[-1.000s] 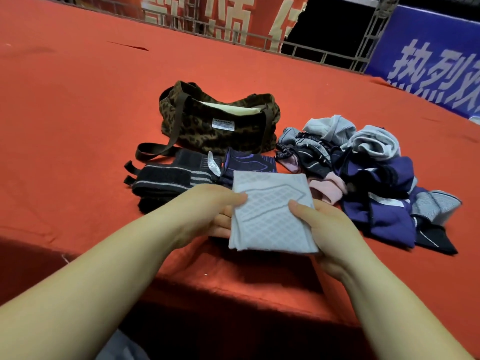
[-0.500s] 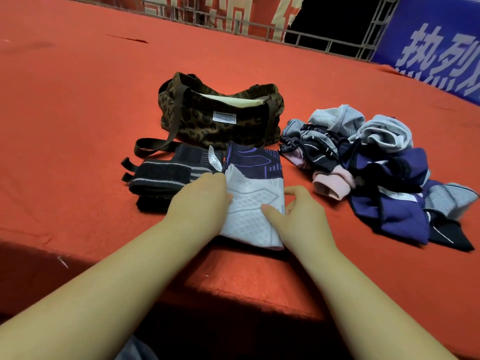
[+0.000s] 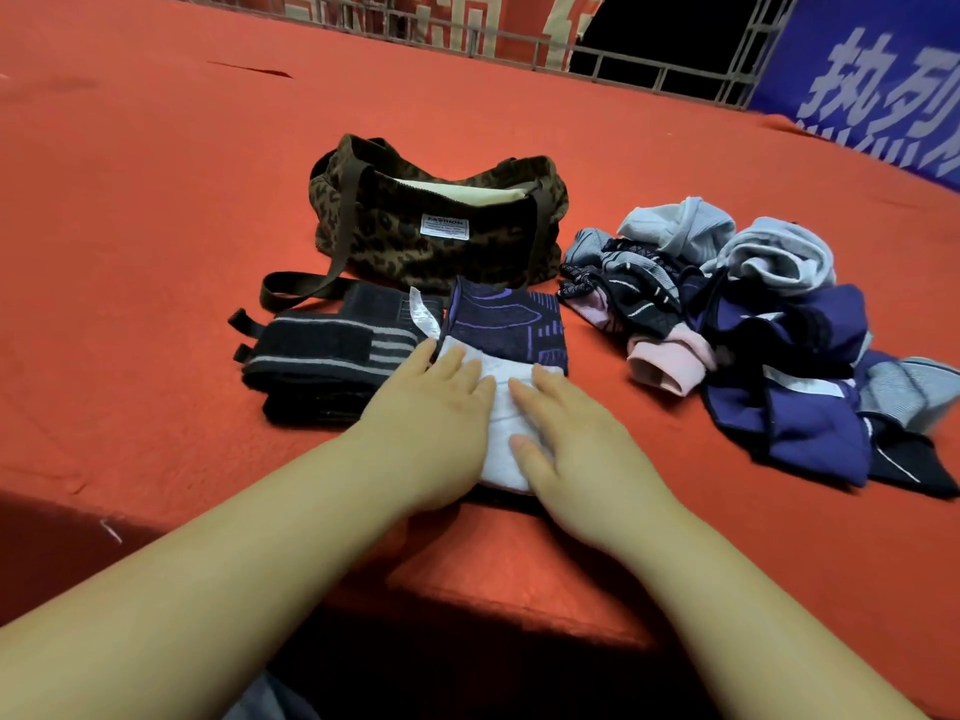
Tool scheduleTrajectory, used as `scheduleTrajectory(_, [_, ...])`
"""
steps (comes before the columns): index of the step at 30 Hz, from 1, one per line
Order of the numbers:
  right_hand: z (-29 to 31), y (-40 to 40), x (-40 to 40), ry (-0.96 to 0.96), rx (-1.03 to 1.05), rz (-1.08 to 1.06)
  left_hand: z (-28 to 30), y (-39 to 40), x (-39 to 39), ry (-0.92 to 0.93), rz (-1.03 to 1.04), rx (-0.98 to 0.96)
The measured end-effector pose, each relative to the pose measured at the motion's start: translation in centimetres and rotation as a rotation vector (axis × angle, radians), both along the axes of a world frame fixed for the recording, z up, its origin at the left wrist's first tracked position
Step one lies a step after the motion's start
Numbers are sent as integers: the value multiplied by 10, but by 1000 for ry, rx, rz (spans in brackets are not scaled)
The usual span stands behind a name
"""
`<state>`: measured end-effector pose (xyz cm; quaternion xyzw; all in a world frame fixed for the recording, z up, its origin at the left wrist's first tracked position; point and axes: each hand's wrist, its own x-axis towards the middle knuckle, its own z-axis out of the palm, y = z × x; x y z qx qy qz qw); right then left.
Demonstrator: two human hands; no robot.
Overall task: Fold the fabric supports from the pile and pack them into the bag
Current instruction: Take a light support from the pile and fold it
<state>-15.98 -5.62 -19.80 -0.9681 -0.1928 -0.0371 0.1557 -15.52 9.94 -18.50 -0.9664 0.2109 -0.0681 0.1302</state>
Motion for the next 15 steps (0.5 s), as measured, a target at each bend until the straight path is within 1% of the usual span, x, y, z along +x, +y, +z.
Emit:
scheduleTrajectory(1, [-3, -3, 0, 69, -57, 9, -2, 1, -1, 89, 58, 32])
scheduleTrajectory(2, [-6, -6, -1, 113, -78, 15, -3, 2, -2, 131, 93, 36])
scheduleTrajectory(7, [-12, -10, -1, 147, -30, 30, -10, 3, -6, 114, 85, -13])
scheduleTrajectory(9, [-15, -12, -5, 139, -7, 41, -8, 3, -5, 156, 92, 1])
scheduleTrajectory(11, [-15, -19, -10, 124, 88, 28, -4, 2, -3, 182, 96, -7])
scheduleTrajectory(12, [-17, -28, -4, 86, 129, 17, 0, 1, -3, 188, 106, -11])
scheduleTrajectory(13, [-21, -39, -1, 45, 160, 11, 3, -1, -2, 168, 100, -24])
scheduleTrajectory(15, [-19, -66, 8, 29, 331, -92, 7, -13, 0, 100, 32, -71])
